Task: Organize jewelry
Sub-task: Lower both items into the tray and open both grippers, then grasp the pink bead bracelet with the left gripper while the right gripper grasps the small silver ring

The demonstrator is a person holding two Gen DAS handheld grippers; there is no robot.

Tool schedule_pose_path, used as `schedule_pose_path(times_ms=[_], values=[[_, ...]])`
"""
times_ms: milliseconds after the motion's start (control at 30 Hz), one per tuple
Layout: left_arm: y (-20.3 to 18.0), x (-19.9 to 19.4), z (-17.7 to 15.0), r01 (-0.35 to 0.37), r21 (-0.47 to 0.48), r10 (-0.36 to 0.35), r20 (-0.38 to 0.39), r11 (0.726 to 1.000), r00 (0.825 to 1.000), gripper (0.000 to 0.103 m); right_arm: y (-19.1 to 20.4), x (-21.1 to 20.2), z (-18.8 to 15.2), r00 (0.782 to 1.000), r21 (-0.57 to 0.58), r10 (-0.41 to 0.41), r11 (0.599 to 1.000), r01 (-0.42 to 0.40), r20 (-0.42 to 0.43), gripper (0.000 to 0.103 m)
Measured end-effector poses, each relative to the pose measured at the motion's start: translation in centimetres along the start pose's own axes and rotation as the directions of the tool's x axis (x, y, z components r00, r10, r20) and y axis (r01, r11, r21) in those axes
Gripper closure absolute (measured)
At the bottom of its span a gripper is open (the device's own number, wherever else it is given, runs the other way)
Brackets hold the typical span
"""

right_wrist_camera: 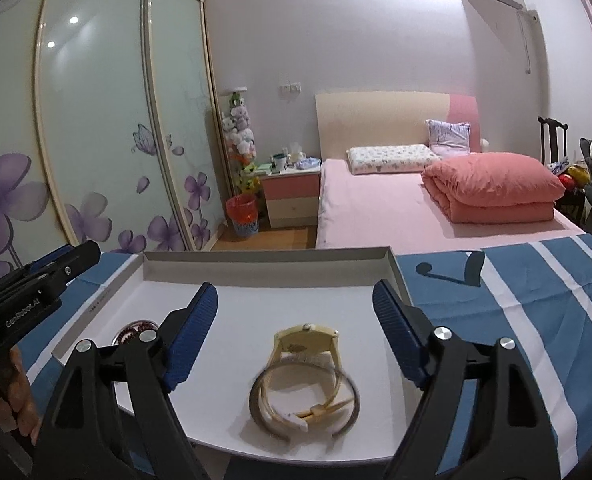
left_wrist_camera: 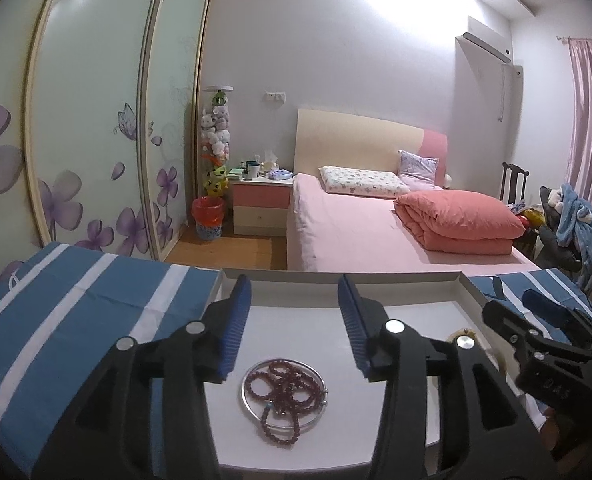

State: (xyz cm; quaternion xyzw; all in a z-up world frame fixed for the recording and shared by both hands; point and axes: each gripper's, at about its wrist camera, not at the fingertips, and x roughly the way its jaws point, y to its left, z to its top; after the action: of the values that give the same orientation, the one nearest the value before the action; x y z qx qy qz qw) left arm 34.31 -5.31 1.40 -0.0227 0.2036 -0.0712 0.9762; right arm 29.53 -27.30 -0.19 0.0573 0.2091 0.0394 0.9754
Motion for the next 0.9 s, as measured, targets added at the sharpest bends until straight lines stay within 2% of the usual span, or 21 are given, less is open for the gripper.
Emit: schedule_pose_path(times_ms=[133,300,367,500,567,700,833,900], values=[[0.5,-1.7,0.6,-0.002,-0.009,0.003,0.015,1.0,1.0,0.055,-0.6,-1.7,0.7,0.999,0.008,-0.008,1.0,0.007,0.038,0.023],[1.4,-4.7,0.2,-0.011,0.01,0.011,0.014,1.0,1.0,0.048,-1.1,-5.3,0.7,0.997,0.026,0.002,1.0,-0.004,0.072,0.023],[1.9,-6.1,-0.5,-0.011,0.03,0.011,-0.01,0.999,1.0,0.048,-1.1,-6.6,0.4,0.997,0.023,0.006,1.0,-0.007,0.072,0.023],[2.6,-7.2,-2.8,0.011,0.068,-0.004,-0.107,0.998,0.994,0.048,-0.8,-9.4,-1.1,0.998,0.014,0.01,1.0,-0.01,0.06,0.023],[3.0,-7.0,-4.1,0.027,0.086,-0.011,-0.188,0.996,0.982,0.049,-0.7,-10.1,-1.7,0.999,0.011,0.011,1.0,-0.012,0.049,0.023],[3.1,-5.7,-6.5,0.06,0.117,-0.018,-0.335,0.991,0.942,0.063,-0.3,-11.3,-3.1,1.0,0.009,0.014,1.0,-0.014,0.025,0.023],[3.3,-4.3,-8.2,0.082,0.102,-0.031,-0.425,0.991,0.905,0.066,-0.1,-11.8,-3.6,1.0,0.003,0.017,1.0,-0.017,0.021,0.023],[3.3,-4.0,-8.7,0.085,0.101,-0.031,-0.447,0.991,0.894,0.066,-0.2,-12.0,-3.8,1.0,0.003,0.017,1.0,-0.017,0.023,0.023]])
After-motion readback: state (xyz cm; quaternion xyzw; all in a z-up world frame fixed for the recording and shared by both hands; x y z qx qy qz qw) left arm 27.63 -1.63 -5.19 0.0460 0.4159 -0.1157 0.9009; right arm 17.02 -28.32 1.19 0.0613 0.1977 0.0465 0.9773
